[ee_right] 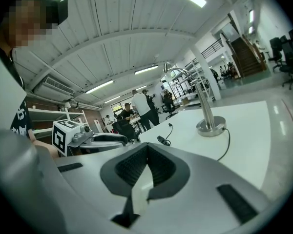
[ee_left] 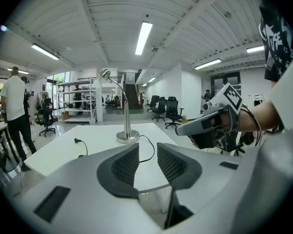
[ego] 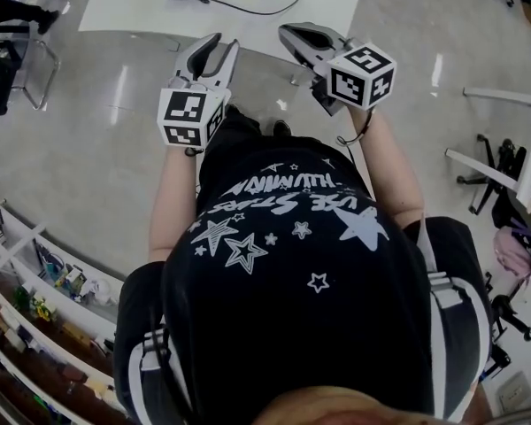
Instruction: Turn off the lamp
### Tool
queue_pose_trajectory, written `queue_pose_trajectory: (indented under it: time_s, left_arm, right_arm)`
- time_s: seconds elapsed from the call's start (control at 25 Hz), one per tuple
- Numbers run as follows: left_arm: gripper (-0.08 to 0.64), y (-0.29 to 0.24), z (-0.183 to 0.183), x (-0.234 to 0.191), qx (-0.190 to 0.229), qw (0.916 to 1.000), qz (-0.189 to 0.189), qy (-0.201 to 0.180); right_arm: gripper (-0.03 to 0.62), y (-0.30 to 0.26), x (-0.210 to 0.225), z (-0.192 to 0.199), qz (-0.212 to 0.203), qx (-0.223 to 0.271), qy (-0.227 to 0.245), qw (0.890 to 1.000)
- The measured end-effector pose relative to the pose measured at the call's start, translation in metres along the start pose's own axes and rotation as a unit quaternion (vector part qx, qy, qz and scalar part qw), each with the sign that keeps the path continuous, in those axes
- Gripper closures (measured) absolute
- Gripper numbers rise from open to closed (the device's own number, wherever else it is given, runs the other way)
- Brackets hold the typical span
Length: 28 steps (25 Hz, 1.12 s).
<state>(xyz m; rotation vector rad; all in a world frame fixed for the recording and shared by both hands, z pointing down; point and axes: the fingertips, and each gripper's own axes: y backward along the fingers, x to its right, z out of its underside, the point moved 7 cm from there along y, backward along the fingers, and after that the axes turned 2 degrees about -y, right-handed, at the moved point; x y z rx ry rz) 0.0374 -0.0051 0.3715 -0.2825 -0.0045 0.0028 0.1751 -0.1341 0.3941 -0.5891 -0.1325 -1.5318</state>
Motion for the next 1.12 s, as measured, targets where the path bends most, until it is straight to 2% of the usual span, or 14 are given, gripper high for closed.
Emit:
queue_pose_trajectory:
  time_s: [0.08,0.2,0.32,0.6,1.12]
  left_arm:
    - [0.446,0.007,-0.004,-0.001,0.014,0.9998,-0.014,-0.001]
    - [0.525,0.016,-0.008,-0.005,0.03,0.9986,-0.043,-0.001]
    - [0.549,0.022,-0.011,-0.008,0.039,0.9976,-0.057,0.005]
    - [0.551,0.034,-0.015,-0.001,0.049,0.9962,-0.072,0.004]
    - [0.551,0.042,-0.022,0.017,0.06,0.9952,-0.077,0.006]
  right_arm:
    - [0.588,0.0,-0.004,-0.003,0.002,0.008,0.007,1.0]
    - [0.588,0.0,-0.01,-0.01,0.004,0.021,0.021,1.0]
    - [0.588,0.0,-0.017,-0.013,0.003,0.023,0.037,0.999]
    - [0.588,0.003,-0.023,-0.01,-0.003,0.021,0.047,0.999]
    - [0.588,0.023,-0.026,-0.004,0.001,0.024,0.052,0.998]
